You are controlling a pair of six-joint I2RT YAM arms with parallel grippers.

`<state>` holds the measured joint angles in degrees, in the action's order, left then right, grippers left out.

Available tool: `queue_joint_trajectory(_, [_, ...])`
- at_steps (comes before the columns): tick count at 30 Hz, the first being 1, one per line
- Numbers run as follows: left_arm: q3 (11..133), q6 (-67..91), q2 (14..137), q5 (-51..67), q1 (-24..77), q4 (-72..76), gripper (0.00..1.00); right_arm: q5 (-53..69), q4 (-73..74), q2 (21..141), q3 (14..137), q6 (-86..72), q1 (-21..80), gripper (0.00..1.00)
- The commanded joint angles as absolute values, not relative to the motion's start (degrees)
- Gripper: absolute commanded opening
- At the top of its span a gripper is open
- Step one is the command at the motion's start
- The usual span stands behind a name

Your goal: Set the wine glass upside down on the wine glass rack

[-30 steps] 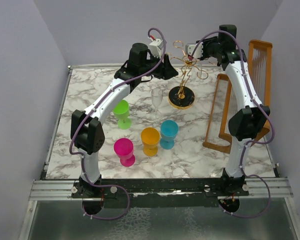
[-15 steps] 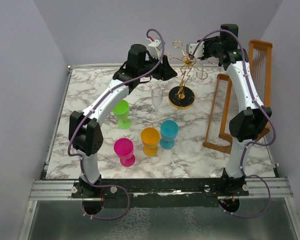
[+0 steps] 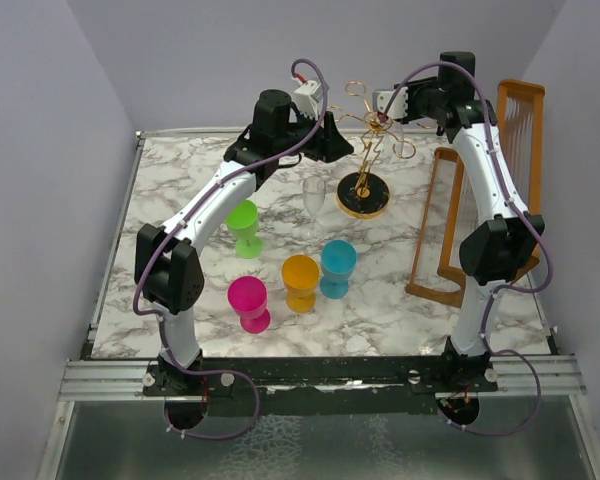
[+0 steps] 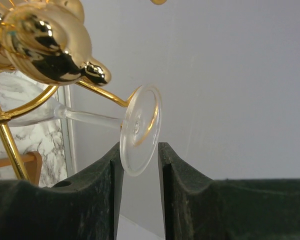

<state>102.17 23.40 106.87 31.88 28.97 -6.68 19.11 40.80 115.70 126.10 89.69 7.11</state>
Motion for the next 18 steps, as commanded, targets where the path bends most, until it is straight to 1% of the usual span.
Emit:
queue_joint_trajectory(1, [101.21, 22.71, 104.06, 32.06, 28.74, -6.63, 0.5, 17.94, 40.94, 112.6, 125.36, 89.11, 6.94, 0.34])
queue_joint_trajectory(8, [101.43, 22.51, 104.15, 31.99, 28.7, -6.73, 0.5, 17.76, 40.95, 112.33, 125.68, 89.3, 6.94, 0.37])
queue_joint_trajectory(13, [101.4, 22.26, 104.17, 31.99, 28.65, -6.95, 0.5, 17.02, 41.13, 112.19, 125.54, 89.73, 6.94, 0.44])
queue_joint_trajectory(18, [101.33, 22.28, 104.06, 32.08, 28.49, -6.98, 0.5, 16.23, 41.35, 111.89, 125.24, 90.21, 6.93, 0.48])
